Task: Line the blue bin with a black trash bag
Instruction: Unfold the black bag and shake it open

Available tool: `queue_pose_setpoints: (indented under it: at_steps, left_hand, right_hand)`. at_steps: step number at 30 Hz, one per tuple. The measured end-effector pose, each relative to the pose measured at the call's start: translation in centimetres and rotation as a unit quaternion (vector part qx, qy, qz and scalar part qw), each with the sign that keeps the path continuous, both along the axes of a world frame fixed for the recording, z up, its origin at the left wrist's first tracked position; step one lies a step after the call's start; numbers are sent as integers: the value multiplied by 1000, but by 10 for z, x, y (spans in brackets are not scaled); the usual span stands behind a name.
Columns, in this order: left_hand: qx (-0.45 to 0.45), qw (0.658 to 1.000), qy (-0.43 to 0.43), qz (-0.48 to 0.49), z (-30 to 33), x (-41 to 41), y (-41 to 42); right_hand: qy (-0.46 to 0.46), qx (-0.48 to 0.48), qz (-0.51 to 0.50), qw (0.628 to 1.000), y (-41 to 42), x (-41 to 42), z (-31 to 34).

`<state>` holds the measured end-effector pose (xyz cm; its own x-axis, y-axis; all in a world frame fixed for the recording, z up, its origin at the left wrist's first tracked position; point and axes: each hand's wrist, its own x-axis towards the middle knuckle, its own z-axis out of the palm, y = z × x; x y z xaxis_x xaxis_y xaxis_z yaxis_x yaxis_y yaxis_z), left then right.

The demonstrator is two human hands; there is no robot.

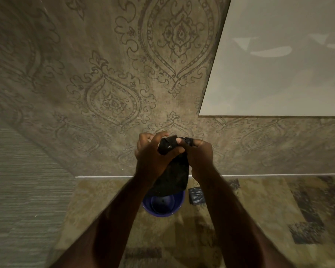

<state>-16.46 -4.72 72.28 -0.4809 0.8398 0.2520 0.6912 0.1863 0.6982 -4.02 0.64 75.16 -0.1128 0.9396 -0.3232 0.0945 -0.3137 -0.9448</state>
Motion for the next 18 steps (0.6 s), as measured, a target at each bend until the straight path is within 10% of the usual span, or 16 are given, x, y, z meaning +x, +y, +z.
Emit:
queue_pose_setpoints:
  at_steps: [5, 12, 18]
  left_hand:
    - [8, 971, -47, -236, 9, -10, 2]
    - [80, 984, -42, -151, 18, -9, 4]
    - [67, 912, -404, 29, 19, -16, 2]
  right_hand:
    - [12, -21, -5, 1000, 7, -3, -5]
    - [26, -38, -13, 999, 12, -6, -7]
    - [15, -34, -40, 999, 19, 7, -8]
